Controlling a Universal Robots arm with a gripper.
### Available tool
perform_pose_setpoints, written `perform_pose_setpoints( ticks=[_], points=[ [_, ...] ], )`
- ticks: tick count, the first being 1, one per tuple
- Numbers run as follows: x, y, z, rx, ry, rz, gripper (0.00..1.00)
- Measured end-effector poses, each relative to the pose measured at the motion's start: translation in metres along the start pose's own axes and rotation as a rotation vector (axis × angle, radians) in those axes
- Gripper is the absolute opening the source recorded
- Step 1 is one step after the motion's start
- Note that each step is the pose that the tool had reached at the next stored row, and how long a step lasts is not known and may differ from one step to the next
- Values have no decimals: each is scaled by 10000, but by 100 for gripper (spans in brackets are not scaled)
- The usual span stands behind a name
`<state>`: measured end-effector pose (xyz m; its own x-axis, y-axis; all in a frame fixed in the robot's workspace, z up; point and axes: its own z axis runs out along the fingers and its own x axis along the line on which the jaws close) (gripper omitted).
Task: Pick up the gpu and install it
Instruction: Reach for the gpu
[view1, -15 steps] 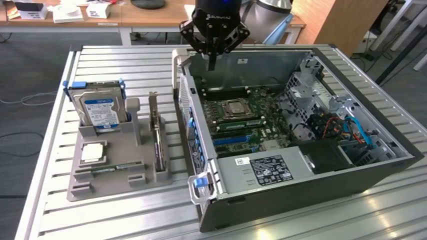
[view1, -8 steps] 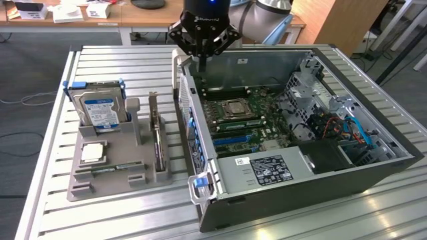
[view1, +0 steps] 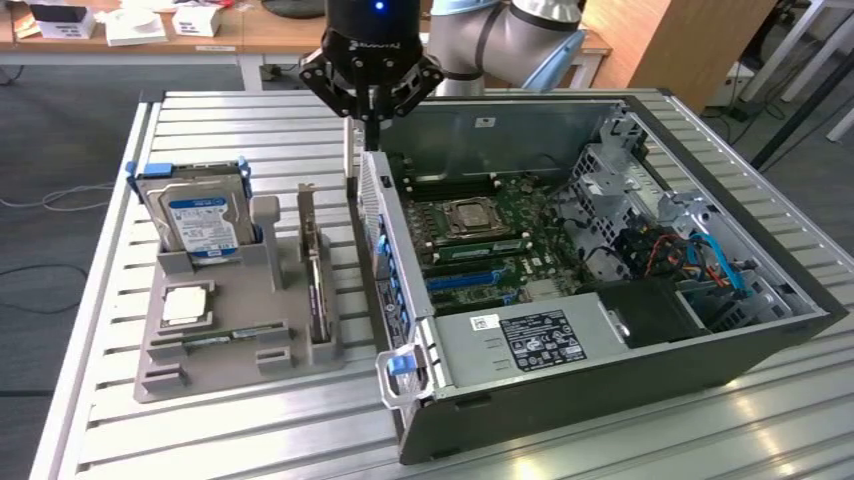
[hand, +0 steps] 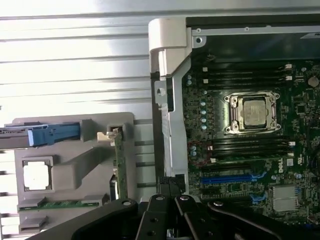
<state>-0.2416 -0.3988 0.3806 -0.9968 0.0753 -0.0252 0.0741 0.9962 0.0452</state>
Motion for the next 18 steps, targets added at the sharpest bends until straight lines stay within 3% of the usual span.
perform_pose_setpoints(
  ticks=[13, 18],
  points=[
    [417, -35, 73, 0, 0, 1, 11],
    [466, -39, 76, -1, -1, -1, 11]
  ],
)
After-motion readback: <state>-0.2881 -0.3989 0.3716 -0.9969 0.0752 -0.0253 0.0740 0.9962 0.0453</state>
